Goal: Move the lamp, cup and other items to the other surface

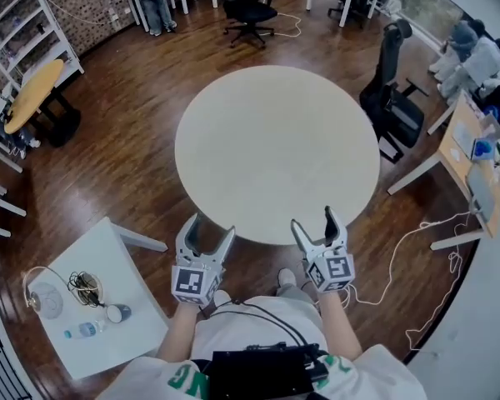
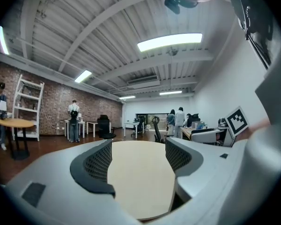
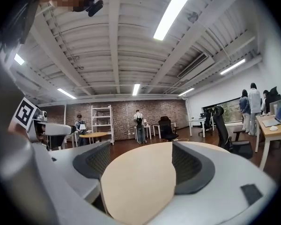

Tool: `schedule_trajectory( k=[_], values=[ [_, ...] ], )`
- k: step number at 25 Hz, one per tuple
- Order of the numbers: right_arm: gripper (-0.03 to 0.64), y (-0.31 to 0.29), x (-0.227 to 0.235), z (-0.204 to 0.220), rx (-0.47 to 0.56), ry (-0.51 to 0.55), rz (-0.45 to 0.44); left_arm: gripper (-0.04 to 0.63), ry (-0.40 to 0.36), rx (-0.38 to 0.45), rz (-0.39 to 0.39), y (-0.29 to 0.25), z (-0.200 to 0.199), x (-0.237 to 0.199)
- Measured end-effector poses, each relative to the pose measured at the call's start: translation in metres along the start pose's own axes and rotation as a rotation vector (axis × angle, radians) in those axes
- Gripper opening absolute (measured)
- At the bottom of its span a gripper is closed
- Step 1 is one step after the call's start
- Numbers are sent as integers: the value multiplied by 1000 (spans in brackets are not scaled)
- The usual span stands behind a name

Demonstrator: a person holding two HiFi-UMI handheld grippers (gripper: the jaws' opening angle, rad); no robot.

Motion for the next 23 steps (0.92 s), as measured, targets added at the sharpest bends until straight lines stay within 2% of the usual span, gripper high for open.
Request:
schedule_trajectory(
  k=[7, 16, 23],
  values=[
    [428, -10, -10, -16, 75, 61, -31, 344, 0, -13, -36, 9, 1, -4],
    [430, -12, -28, -33, 91, 89, -64, 339, 12, 34, -47, 21, -4, -7],
    [428, -10, -24, -25, 99, 75, -68, 339, 13, 17, -38, 25, -10, -3]
  ],
)
Point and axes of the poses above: the fingertips, and each gripper's own axes: y backward along the fingers, x to its right, z out of its underside, the point moved 7 cm from there along y, backward along the fingers, and after that the axes turned 15 degrees about z, right-handed, at the moved point
